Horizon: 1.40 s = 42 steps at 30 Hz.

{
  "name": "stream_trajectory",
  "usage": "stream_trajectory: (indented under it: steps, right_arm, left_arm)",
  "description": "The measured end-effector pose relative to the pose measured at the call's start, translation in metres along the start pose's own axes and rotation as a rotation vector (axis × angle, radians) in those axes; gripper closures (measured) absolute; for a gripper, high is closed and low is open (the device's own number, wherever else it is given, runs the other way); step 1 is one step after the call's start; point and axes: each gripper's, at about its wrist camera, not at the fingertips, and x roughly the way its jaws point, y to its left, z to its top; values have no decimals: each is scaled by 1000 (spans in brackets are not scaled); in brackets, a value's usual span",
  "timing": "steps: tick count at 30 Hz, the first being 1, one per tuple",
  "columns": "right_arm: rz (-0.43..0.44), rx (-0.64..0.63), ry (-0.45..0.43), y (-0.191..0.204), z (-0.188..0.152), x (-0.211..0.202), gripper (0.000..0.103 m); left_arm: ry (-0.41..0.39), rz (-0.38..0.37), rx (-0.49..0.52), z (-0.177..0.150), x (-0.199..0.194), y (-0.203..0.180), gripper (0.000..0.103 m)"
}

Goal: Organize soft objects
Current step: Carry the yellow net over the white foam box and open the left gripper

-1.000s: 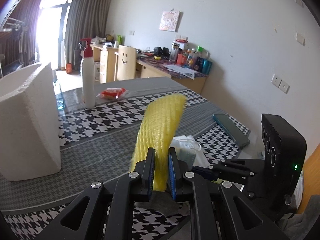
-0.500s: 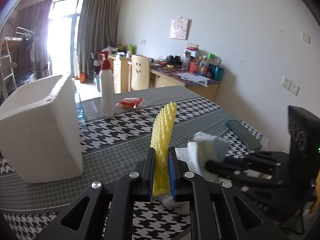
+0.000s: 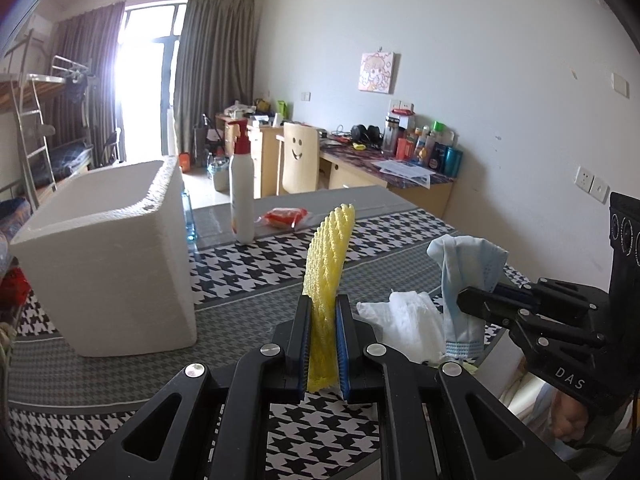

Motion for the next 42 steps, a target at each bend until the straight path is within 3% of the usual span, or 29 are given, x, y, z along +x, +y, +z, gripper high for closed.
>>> stream_trajectory:
  steps: [42]
  right_arm:
    - [-45,-34,-100,11,51,4,87]
  left_arm:
    - [-130,80,48,51,-13,25,91]
